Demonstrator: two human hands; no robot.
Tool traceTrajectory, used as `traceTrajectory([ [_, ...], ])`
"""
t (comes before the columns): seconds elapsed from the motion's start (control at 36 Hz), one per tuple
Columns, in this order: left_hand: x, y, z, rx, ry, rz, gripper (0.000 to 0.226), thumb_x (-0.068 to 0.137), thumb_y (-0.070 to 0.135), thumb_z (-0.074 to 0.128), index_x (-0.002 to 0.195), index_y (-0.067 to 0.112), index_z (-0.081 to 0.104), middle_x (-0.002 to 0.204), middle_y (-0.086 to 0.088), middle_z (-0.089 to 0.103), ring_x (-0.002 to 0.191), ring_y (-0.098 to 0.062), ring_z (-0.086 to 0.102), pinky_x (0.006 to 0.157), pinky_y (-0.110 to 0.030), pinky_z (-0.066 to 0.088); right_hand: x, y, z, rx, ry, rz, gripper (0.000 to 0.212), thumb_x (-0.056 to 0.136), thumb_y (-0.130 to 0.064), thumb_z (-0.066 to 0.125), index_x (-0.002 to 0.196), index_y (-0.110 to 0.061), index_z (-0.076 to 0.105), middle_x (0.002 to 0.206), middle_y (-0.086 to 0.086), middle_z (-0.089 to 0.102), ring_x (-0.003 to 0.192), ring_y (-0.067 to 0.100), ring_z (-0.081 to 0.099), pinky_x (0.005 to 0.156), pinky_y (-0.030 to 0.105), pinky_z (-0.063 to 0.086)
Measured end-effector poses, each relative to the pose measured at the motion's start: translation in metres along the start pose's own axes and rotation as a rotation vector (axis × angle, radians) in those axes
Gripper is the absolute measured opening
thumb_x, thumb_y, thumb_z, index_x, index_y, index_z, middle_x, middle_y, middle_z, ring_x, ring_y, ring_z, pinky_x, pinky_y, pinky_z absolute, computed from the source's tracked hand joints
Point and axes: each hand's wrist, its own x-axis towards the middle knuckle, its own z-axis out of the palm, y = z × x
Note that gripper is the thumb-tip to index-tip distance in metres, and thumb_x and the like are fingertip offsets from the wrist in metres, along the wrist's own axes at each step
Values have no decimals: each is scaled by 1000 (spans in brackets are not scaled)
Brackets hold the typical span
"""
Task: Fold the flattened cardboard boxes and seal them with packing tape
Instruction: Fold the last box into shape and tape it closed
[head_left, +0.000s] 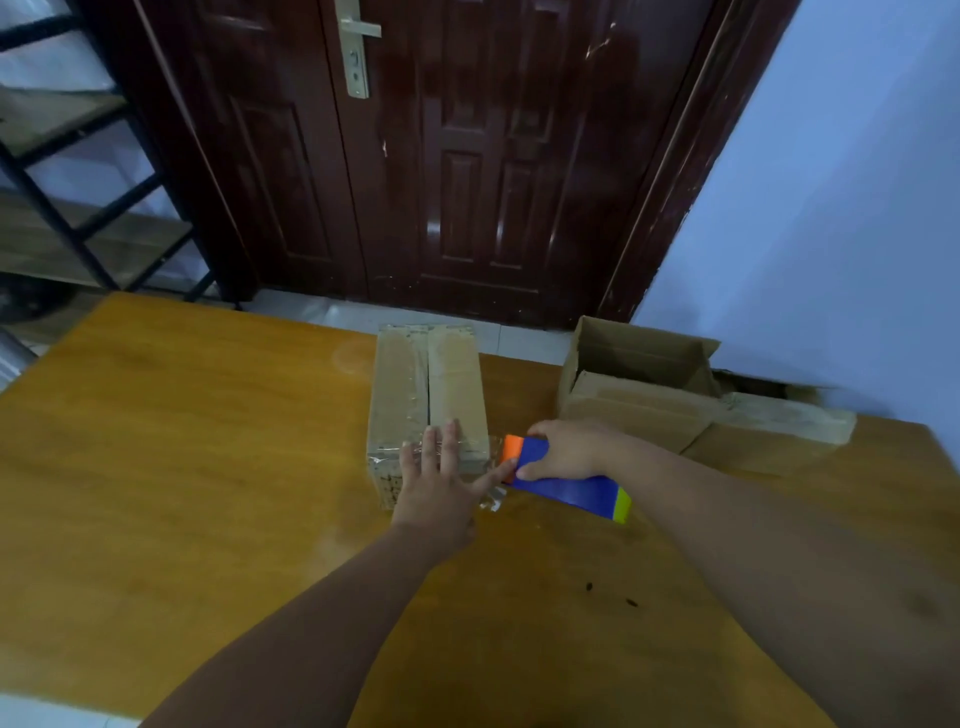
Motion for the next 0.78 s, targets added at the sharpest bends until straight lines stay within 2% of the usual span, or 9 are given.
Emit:
traceTrajectory([
  [0.06, 0, -1, 1, -2, 4, 9, 101, 88, 49, 57, 132, 52, -34, 149, -29, -30, 139, -51, -17, 108, -66, 2, 3, -2, -4, 157, -89, -1, 74, 83, -60, 60, 144, -23, 36, 138, 4, 46, 108, 21, 53, 86, 33, 46],
  [0.11, -1, -2, 2, 1, 10, 19, 102, 88, 47, 56, 131, 52, -36, 148, -29, -30, 139, -51, -17, 108, -66, 2, 7, -2, -6, 235, -148, 5, 64, 82, -54, 65, 134, -21, 48, 125, 4, 55, 99, 20, 58, 84, 35, 50],
  [0.22, -2, -1, 0, -6, 6, 21, 97, 91, 42, 54, 134, 52, -33, 148, -28, -31, 139, -50, -19, 109, -65, 0, 13, 1, -12, 310, -275, 60, 51, 80, -50, 70, 116, -16, 60, 108, 7, 65, 97, 25, 64, 81, 36, 53],
  [0.36, -4, 0, -2, -26, 13, 21, 95, 93, 41, 51, 133, 52, -34, 148, -28, -33, 139, -49, -20, 109, -65, 0, 18, -2, -25, 290, -398, 103, 48, 81, -44, 71, 119, -17, 59, 112, 7, 64, 101, 25, 64, 76, 34, 53],
  [0.47, -5, -1, 0, -56, 50, 27, 101, 93, 40, 50, 124, 50, -45, 149, -28, -30, 139, -49, -18, 109, -65, -1, 22, -6, -37, 321, -570, 149, 48, 83, -38, 70, 123, -14, 58, 107, 8, 64, 88, 20, 64, 65, 28, 54],
  [0.58, -4, -1, 1, -69, 69, 5, 98, 93, 44, 47, 129, 43, -44, 151, -29, -25, 140, -51, -13, 108, -66, 0, 29, -11, -50, 197, -635, 148, 41, 81, -42, 70, 111, -17, 59, 98, 5, 64, 84, 18, 63, 64, 27, 53],
  [0.69, 0, 2, 2, -68, 35, -24, 86, 93, 47, 44, 138, 42, -29, 151, -28, -25, 140, -51, -14, 108, -66, 1, 35, -13, -56, 105, -607, 136, 39, 80, -49, 67, 104, -20, 57, 96, 4, 64, 79, 16, 63, 57, 23, 52],
  [0.78, 1, 3, 1, -79, 23, -38, 80, 93, 48, 44, 143, 41, -18, 152, -28, -23, 140, -50, -14, 108, -66, 0, 38, -15, -52, 92, -546, 132, 52, 79, -66, 60, 100, -19, 58, 92, 3, 66, 79, 17, 65, 60, 25, 51],
])
